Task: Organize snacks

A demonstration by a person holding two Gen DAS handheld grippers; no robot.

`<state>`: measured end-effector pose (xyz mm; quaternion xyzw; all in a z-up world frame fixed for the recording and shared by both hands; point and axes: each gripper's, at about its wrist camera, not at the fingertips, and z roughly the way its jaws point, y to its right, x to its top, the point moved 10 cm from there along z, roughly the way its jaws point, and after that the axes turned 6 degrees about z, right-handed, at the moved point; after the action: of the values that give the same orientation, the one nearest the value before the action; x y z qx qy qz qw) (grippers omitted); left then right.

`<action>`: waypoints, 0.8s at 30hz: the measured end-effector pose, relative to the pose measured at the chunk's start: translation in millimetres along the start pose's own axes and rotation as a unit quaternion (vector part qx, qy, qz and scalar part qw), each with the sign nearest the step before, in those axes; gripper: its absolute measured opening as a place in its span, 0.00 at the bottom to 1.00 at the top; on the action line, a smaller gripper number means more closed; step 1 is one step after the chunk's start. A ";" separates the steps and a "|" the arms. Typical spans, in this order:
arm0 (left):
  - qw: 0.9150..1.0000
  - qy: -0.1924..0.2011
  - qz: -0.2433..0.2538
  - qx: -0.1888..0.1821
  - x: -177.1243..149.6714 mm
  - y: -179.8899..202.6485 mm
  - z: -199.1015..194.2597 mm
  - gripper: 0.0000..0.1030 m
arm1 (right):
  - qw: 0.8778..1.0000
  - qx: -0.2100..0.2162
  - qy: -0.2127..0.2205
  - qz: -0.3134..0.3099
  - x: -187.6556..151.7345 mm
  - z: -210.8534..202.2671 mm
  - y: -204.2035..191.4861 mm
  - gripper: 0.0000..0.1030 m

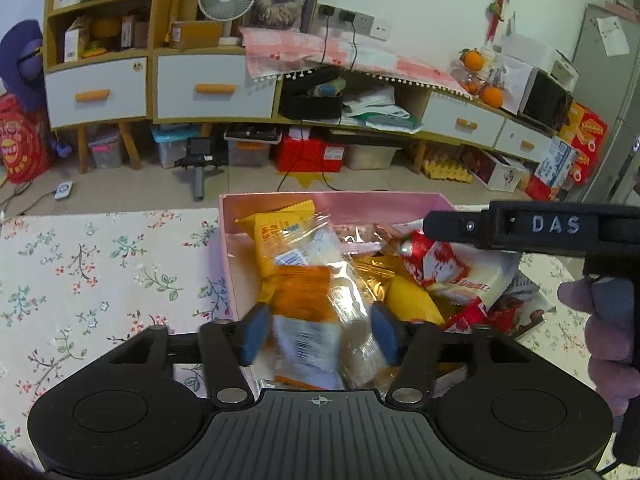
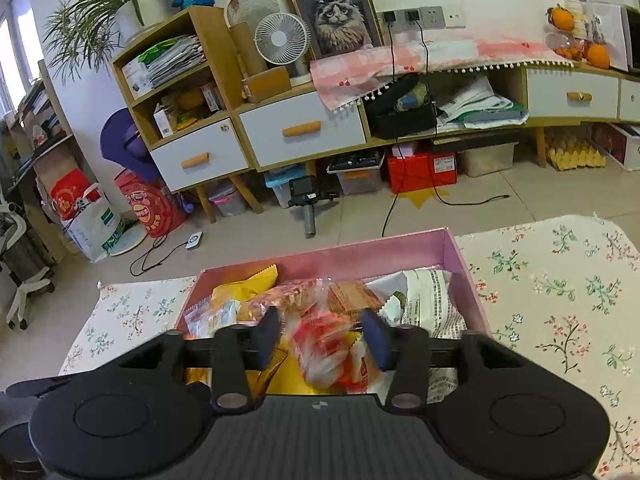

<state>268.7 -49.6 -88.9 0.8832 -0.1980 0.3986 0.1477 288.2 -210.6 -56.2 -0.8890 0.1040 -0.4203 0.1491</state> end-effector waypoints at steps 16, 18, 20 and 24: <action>0.999 -0.023 0.013 0.033 -13.5 17.3 -51.3 0.89 | 0.999 -0.041 0.010 -0.004 -1.6 -55.4 14.4 0.64; 0.999 -0.025 0.006 0.041 -17.2 18.2 -60.2 0.91 | 0.999 -0.049 0.008 0.000 -5.5 -65.3 19.6 0.66; 0.998 -0.027 0.003 0.050 -21.6 19.5 -69.7 0.93 | 0.998 -0.057 0.005 0.002 -10.3 -73.7 22.2 0.67; 0.997 -0.037 -0.001 0.070 -31.9 23.1 -86.6 0.94 | 0.998 -0.070 0.000 0.003 -20.1 -91.6 23.5 0.72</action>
<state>182.7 -26.2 -55.5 0.9056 -0.1738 0.3788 0.0783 203.0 -242.6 -23.7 -0.8969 0.1360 -0.4117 0.0873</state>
